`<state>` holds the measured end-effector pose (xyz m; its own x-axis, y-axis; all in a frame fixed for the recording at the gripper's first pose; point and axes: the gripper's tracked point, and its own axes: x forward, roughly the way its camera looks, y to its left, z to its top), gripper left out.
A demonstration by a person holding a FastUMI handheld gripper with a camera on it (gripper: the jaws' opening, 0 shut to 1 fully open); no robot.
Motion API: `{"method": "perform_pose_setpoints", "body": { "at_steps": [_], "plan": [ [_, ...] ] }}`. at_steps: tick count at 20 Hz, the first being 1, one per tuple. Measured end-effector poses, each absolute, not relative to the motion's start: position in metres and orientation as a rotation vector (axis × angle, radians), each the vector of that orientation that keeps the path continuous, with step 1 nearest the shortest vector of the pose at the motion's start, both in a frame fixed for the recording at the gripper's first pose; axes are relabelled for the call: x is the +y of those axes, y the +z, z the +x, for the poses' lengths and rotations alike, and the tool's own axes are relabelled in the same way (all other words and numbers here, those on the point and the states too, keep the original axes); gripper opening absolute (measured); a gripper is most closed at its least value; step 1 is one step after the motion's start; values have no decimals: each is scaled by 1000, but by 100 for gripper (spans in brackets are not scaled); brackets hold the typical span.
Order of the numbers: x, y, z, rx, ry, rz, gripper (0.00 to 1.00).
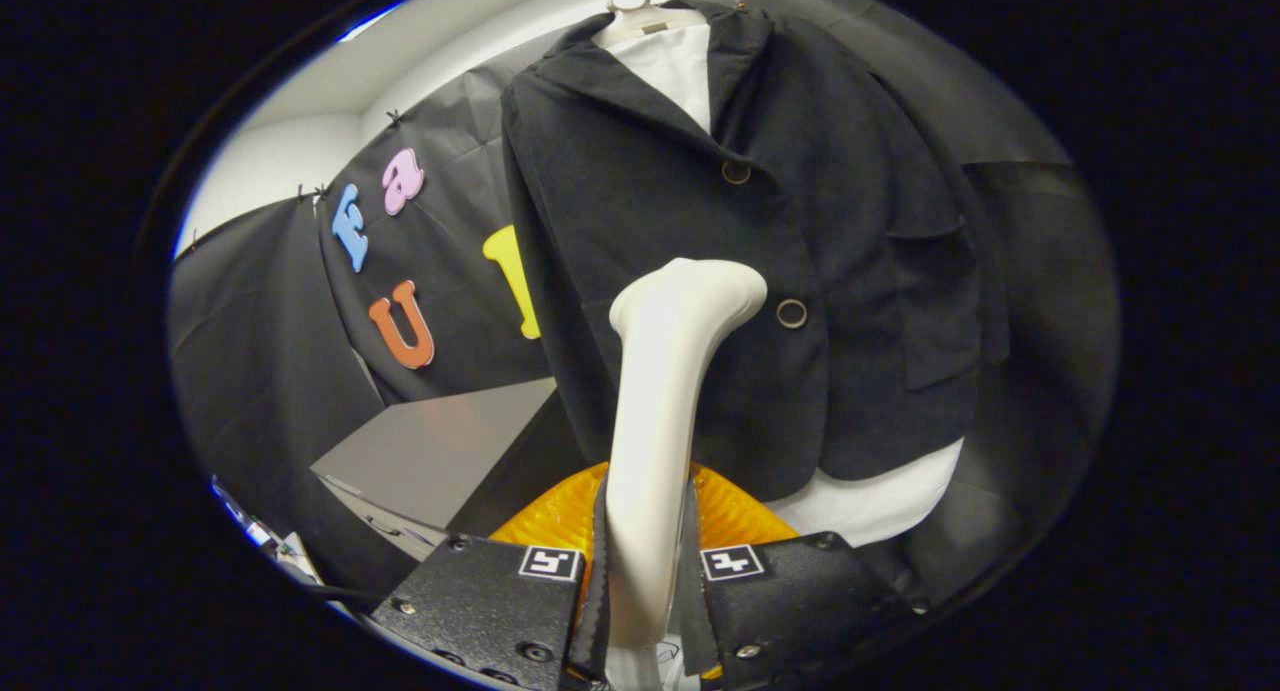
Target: Iron the clothes twice with a garment steamer, once on the left side and once on the right side.
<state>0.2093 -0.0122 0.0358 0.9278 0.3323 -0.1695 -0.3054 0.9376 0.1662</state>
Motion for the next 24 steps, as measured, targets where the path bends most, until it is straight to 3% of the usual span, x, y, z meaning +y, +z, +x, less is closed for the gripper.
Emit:
{"method": "perform_pose_setpoints", "body": {
  "at_steps": [24],
  "plan": [
    [-17, -98, 238, 463, 272, 151, 31]
  ]
}}
